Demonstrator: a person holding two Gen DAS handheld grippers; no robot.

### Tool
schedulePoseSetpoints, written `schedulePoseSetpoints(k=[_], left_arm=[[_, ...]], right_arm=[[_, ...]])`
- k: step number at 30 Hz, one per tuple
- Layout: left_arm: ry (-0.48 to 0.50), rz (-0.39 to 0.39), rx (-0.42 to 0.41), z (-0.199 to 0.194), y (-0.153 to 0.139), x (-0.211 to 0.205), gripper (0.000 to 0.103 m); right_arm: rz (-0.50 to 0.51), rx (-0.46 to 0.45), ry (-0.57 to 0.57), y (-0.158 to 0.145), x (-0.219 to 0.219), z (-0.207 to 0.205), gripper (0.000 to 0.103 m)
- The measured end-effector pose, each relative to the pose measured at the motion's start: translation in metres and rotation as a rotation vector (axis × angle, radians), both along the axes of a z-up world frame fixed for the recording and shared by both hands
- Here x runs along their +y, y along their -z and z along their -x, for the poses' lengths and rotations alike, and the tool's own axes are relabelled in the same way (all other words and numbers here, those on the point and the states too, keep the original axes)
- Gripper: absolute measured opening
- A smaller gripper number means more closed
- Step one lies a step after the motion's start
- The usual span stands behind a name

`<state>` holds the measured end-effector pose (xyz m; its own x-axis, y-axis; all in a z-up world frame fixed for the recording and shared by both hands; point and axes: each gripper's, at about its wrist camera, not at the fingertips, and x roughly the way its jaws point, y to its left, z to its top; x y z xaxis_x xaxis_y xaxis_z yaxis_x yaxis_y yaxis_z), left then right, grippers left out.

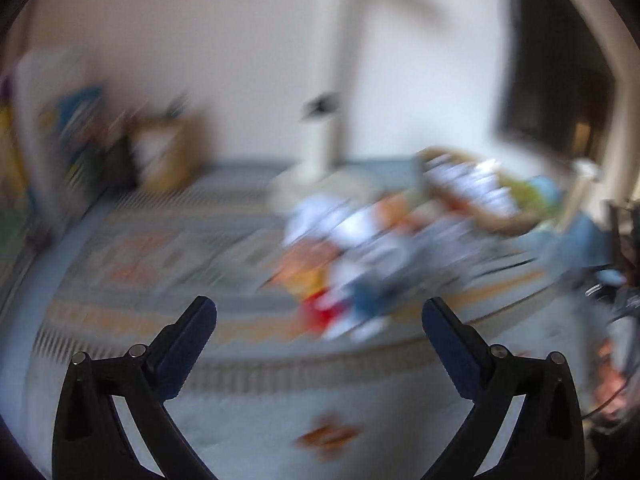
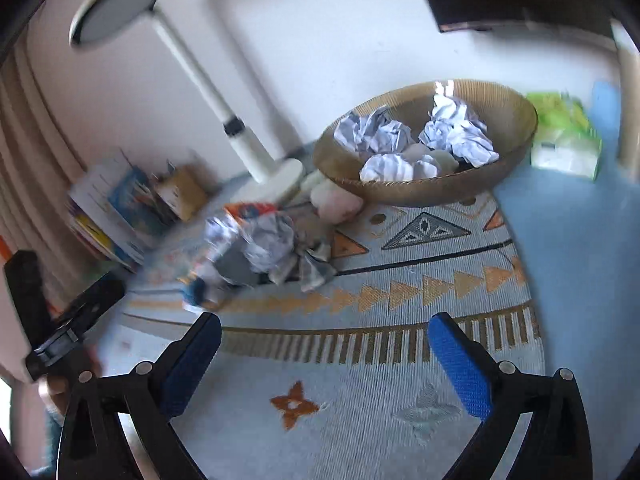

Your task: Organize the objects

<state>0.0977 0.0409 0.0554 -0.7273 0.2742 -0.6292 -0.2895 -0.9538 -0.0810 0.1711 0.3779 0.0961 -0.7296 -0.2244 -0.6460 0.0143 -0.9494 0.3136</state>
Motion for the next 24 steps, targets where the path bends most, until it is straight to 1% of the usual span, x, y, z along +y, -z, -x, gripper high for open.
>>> schedulePoseSetpoints(k=[1, 2, 3, 4, 5, 6, 7, 9, 10, 12, 17, 24], left_arm=[[-0.046, 0.007, -0.041, 0.006, 0.014, -0.013, 0.102], [-0.071, -0.008, -0.067, 0.010, 0.023, -0.022, 0.102], [-0.097, -0.042, -0.093, 0.013, 0.031, -0.033, 0.102], [-0.119, -0.108, -0.129, 0.017, 0.034, -0.045, 0.102], [-0.128, -0.175, -0.113, 0.017, 0.032, -0.055, 0.102], [-0.138, -0.202, -0.092, 0.017, 0.032, -0.062, 0.102], [-0.161, -0.216, -0.090, 0.017, 0.033, -0.069, 0.102], [-0.195, -0.261, -0.121, 0.020, 0.039, -0.081, 0.102], [-0.205, -0.289, -0.120, 0.019, 0.040, -0.086, 0.102], [-0.226, -0.302, -0.109, 0.018, 0.038, -0.088, 0.102], [-0.211, -0.299, -0.094, 0.018, 0.036, -0.083, 0.102], [-0.208, -0.306, -0.082, 0.013, 0.035, -0.083, 0.102]], right_arm=[[-0.063, 0.016, 0.030, 0.003, -0.005, -0.002, 0.103], [-0.095, 0.018, 0.054, 0.007, -0.009, -0.003, 0.103], [-0.104, 0.019, 0.083, 0.010, -0.010, -0.003, 0.103], [-0.097, 0.020, 0.097, 0.013, -0.011, -0.004, 0.103], [-0.093, 0.016, 0.110, 0.016, -0.007, -0.001, 0.103], [-0.101, 0.011, 0.127, 0.016, -0.006, -0.001, 0.103], [-0.118, 0.025, 0.146, 0.014, -0.006, -0.002, 0.103], [-0.131, 0.046, 0.157, 0.016, -0.006, -0.002, 0.103], [-0.136, 0.048, 0.159, 0.015, -0.006, -0.002, 0.103], [-0.164, 0.051, 0.161, 0.014, -0.010, -0.003, 0.103], [-0.217, 0.056, 0.142, 0.014, -0.022, -0.002, 0.103], [-0.214, 0.057, 0.134, 0.014, -0.022, -0.002, 0.103]])
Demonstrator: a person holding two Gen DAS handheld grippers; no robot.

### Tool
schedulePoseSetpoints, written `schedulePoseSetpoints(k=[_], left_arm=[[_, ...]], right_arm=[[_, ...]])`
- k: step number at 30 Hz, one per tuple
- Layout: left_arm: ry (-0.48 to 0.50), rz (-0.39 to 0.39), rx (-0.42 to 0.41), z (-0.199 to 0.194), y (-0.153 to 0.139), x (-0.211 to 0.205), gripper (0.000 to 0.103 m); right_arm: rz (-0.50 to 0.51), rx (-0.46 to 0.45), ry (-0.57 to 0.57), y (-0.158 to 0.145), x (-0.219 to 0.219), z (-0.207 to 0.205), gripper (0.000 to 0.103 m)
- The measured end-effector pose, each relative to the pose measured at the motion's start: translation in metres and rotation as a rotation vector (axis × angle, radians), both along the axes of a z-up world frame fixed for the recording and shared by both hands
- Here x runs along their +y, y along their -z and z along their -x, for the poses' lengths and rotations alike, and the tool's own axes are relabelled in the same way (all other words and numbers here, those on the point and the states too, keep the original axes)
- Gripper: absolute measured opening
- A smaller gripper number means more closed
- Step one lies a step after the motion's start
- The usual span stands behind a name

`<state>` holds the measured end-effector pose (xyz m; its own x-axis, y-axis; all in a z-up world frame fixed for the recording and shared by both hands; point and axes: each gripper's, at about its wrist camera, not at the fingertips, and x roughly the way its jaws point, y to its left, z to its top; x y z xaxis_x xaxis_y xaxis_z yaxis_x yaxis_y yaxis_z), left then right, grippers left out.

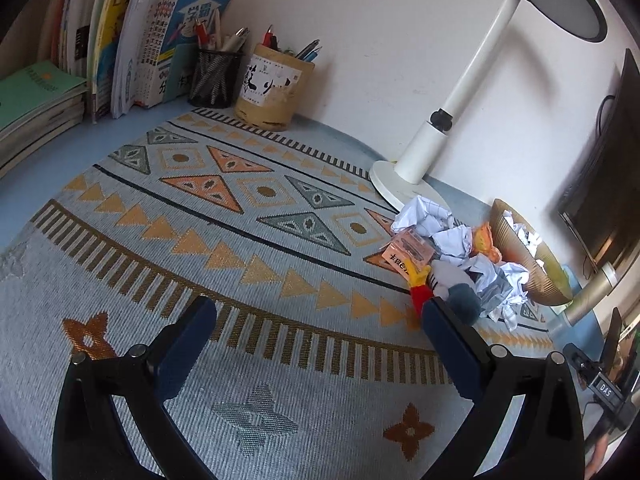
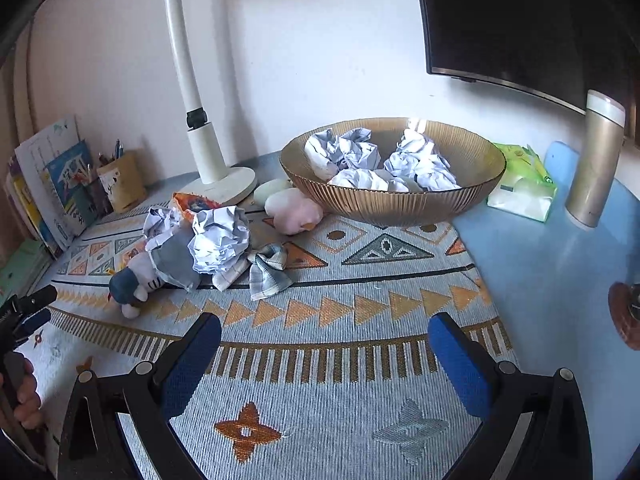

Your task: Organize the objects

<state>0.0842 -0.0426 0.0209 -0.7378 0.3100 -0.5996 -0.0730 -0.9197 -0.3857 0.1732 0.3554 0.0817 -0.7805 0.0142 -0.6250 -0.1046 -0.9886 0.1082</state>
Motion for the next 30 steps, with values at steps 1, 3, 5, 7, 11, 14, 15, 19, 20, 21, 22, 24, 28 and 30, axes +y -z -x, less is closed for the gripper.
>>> schedulePoseSetpoints(k=[1, 3, 5, 7, 11, 14, 15, 19, 20, 21, 22, 24, 28, 30], left_arm=[[-0.001, -0.001, 0.000, 0.000, 0.000, 0.000, 0.102], [-0.001, -0.004, 0.001, 0.000, 0.001, 0.000, 0.102], [-0.006, -0.005, 0.003, 0.000, 0.000, 0.000, 0.102], [-0.001, -0.008, 0.000, 0.001, 0.001, 0.000, 0.102], [0.005, -0.006, 0.000, 0.002, 0.002, 0.001, 0.102], [0.010, -0.012, 0.008, 0.001, 0.001, 0.000, 0.102], [0.011, -0.014, 0.011, 0.000, 0.001, 0.000, 0.102], [0.011, -0.007, 0.003, 0.001, 0.001, 0.000, 0.102], [0.009, 0.006, -0.011, 0.002, 0.002, 0.002, 0.102], [0.005, 0.016, -0.016, 0.002, 0.002, 0.003, 0.102], [0.011, 0.024, -0.007, 0.000, 0.001, 0.005, 0.102], [0.019, 0.028, 0.009, -0.002, 0.000, 0.006, 0.102], [0.014, 0.025, -0.007, 0.000, 0.002, 0.005, 0.102], [0.006, 0.022, -0.006, 0.000, 0.002, 0.003, 0.102]], right_arm=[[0.001, -0.001, -0.005, 0.000, 0.000, 0.000, 0.103], [0.001, 0.004, -0.012, 0.000, -0.001, -0.001, 0.103], [0.002, 0.011, -0.020, -0.001, -0.001, -0.002, 0.103], [0.005, 0.013, -0.028, -0.001, -0.002, -0.003, 0.103], [0.009, 0.016, -0.027, -0.001, -0.001, -0.003, 0.103], [0.013, 0.017, -0.017, -0.001, 0.000, -0.002, 0.103], [0.007, 0.019, -0.006, -0.002, -0.001, -0.002, 0.103], [0.001, 0.052, -0.014, -0.006, -0.003, -0.009, 0.103], [0.006, 0.060, -0.012, -0.007, -0.002, -0.011, 0.103], [0.014, 0.065, -0.009, -0.007, -0.001, -0.012, 0.103], [0.020, 0.064, -0.008, -0.007, 0.000, -0.012, 0.103], [0.024, 0.054, -0.004, -0.006, 0.001, -0.010, 0.103], [0.015, 0.066, -0.026, -0.007, -0.002, -0.013, 0.103], [0.008, 0.067, -0.037, -0.007, -0.005, -0.013, 0.103]])
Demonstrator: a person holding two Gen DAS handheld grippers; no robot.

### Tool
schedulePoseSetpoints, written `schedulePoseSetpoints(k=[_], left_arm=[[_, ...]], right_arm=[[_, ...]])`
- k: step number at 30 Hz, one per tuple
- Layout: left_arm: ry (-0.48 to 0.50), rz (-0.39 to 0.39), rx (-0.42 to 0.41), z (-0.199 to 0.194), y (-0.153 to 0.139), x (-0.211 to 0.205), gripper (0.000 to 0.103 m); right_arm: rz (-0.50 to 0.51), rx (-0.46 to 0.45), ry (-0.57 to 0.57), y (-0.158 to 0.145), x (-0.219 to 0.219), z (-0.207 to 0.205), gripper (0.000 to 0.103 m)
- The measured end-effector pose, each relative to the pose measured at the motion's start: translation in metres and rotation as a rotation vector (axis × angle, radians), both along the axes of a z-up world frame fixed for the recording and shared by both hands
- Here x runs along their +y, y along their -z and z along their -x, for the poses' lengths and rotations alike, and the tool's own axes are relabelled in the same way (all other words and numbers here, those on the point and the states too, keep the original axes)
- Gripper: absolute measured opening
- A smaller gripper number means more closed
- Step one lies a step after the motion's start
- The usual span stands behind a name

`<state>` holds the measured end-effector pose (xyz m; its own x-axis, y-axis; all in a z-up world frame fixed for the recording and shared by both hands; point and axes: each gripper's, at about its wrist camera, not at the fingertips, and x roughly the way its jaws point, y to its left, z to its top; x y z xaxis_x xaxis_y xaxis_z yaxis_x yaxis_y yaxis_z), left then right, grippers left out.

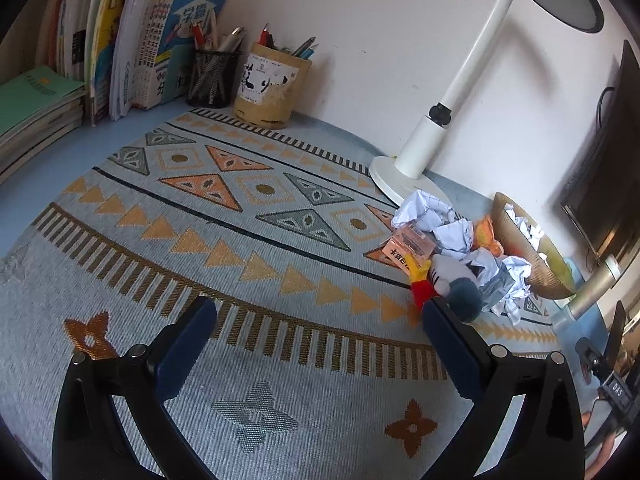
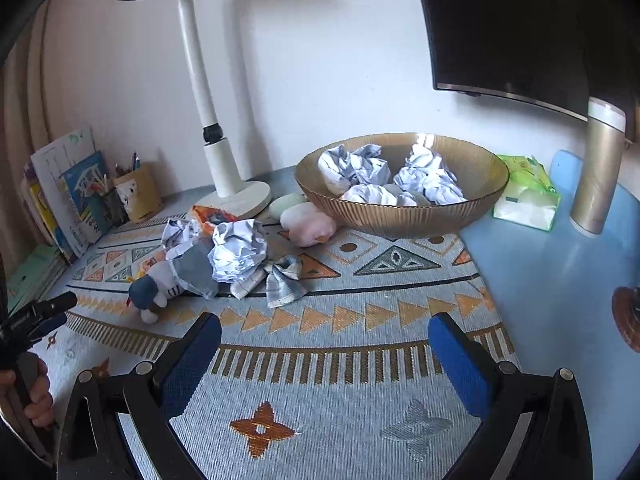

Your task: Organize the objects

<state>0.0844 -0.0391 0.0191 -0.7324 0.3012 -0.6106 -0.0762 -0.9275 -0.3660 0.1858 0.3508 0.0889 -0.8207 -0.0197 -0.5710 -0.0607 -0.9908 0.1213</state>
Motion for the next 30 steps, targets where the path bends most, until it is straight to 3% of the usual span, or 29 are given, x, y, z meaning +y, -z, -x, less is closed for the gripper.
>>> schedulePoseSetpoints(k=[30], left_arm=[[-0.020, 0.041, -0.024, 0.0013, 0.0008, 0.0054, 0.102]], right_arm=[[0.024, 0.029, -0.047, -0.0031, -0.0001, -0.0038, 0.103]])
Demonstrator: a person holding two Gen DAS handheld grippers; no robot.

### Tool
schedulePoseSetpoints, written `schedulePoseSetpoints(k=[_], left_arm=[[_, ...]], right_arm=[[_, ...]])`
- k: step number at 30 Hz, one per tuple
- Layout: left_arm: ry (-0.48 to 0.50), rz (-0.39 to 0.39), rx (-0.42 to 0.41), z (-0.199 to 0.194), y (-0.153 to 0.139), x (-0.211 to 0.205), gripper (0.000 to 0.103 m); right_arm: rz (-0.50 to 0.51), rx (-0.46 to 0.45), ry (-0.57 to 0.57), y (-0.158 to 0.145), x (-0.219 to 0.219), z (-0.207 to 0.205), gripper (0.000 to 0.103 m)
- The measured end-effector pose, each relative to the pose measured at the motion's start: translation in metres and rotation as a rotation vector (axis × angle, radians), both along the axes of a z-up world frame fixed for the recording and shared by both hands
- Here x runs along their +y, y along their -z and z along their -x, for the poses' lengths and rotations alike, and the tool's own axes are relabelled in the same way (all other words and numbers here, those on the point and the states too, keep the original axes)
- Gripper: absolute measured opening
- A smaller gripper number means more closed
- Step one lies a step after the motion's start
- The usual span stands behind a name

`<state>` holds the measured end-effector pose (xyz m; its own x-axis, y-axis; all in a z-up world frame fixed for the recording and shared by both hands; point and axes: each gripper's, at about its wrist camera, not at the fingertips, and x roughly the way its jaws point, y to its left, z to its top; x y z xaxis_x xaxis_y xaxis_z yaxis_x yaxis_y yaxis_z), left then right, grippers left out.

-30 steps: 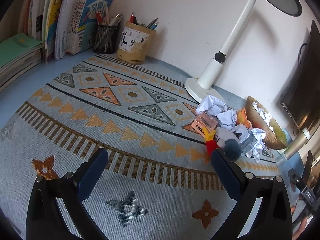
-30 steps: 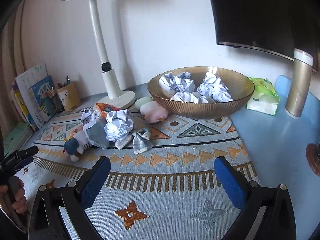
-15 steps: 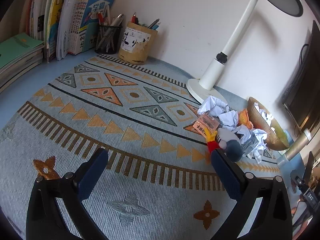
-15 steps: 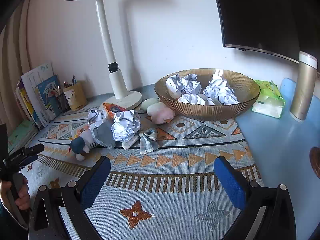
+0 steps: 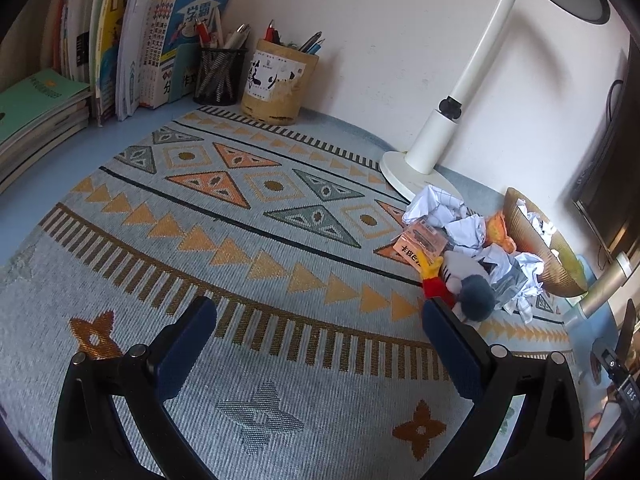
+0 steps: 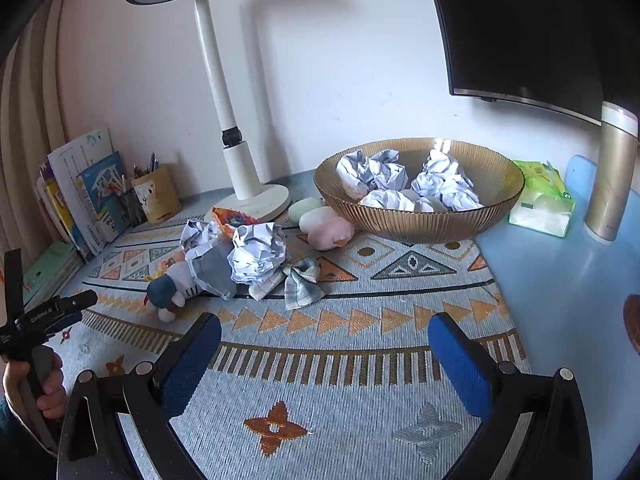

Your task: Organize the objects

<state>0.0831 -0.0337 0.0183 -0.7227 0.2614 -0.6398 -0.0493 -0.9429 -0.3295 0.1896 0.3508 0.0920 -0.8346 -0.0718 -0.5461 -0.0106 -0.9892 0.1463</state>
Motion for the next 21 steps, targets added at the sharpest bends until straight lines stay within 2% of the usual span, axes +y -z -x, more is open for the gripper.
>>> schedulePoseSetpoints(k=[6, 8, 9, 12, 13, 14, 15, 16, 19, 20, 21], left_arm=[[0.013, 0.016, 0.003, 0.001, -0.001, 0.004, 0.102], [0.019, 0.011, 0.007, 0.000, -0.001, 0.003, 0.102], [0.020, 0.008, 0.004, 0.000, -0.001, 0.003, 0.102], [0.070, -0.018, -0.001, 0.000, 0.000, 0.003, 0.102], [0.087, -0.027, -0.005, 0.001, 0.001, 0.003, 0.102], [0.091, -0.029, -0.008, 0.002, 0.001, 0.004, 0.102], [0.095, -0.029, -0.014, 0.002, 0.002, 0.005, 0.102], [0.102, -0.029, -0.017, 0.003, 0.002, 0.006, 0.102], [0.112, -0.027, 0.011, -0.001, 0.000, 0.007, 0.102], [0.119, -0.034, 0.025, -0.004, -0.001, 0.006, 0.102], [0.126, -0.046, 0.035, -0.005, -0.002, 0.005, 0.102]], right_arm=[[0.035, -0.011, -0.021, 0.000, 0.006, 0.001, 0.103], [0.124, -0.050, -0.094, 0.001, 0.015, 0.002, 0.103], [0.214, -0.100, -0.162, 0.002, 0.019, 0.004, 0.103], [0.670, -0.194, -0.506, 0.001, 0.018, 0.005, 0.103], [0.756, -0.219, -0.582, 0.002, 0.011, 0.008, 0.103], [0.781, -0.247, -0.604, 0.003, 0.004, 0.012, 0.103], [0.734, -0.281, -0.573, 0.006, -0.006, 0.020, 0.103], [0.625, -0.294, -0.524, 0.008, -0.015, 0.025, 0.103], [0.129, -0.215, -0.289, 0.013, -0.039, 0.033, 0.103], [0.009, -0.196, -0.215, 0.018, -0.045, 0.036, 0.103], [-0.004, -0.219, -0.164, 0.022, -0.044, 0.041, 0.103]])
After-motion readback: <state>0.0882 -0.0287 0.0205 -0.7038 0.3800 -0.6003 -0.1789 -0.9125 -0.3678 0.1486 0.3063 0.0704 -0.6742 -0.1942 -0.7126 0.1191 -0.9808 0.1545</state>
